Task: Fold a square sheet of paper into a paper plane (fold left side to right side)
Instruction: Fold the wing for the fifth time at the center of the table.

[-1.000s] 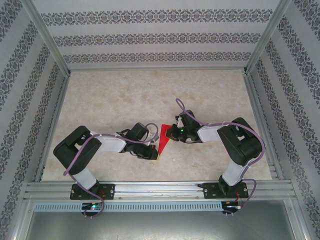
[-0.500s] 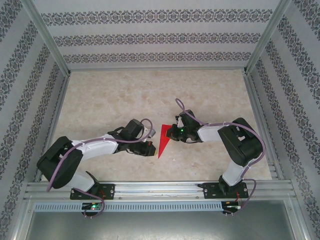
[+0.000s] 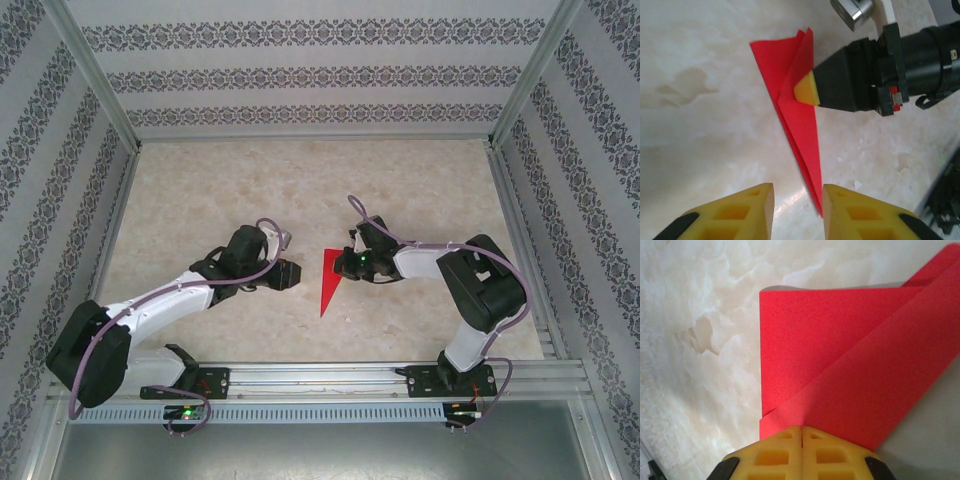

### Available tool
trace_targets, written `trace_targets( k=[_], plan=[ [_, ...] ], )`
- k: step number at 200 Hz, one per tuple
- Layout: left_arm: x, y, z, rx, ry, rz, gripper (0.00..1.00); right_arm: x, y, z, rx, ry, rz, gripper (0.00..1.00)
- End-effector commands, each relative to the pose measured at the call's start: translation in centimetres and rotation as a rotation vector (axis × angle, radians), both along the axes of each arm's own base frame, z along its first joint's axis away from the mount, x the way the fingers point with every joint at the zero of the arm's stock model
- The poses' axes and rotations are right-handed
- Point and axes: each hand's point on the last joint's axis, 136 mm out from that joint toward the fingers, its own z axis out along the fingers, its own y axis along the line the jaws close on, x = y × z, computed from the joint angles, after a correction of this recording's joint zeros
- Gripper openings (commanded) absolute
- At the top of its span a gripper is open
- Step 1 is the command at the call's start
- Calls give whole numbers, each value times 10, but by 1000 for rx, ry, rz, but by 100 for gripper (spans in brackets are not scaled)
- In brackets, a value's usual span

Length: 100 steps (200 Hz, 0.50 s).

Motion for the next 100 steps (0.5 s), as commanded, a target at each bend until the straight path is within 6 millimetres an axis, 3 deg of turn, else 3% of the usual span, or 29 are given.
trace_targets(
  k=[1,27,100],
  plan=[
    [11,18,2,29,-81,72,36,-7,-12,-22,-112,34,42,0],
    [12,28,3,38,-100,107,44,-4,-3,-17,-128,15,109,0],
    [17,41,11,24,-146,164,49,-1,9,5,-160,-33,218,0]
  ],
)
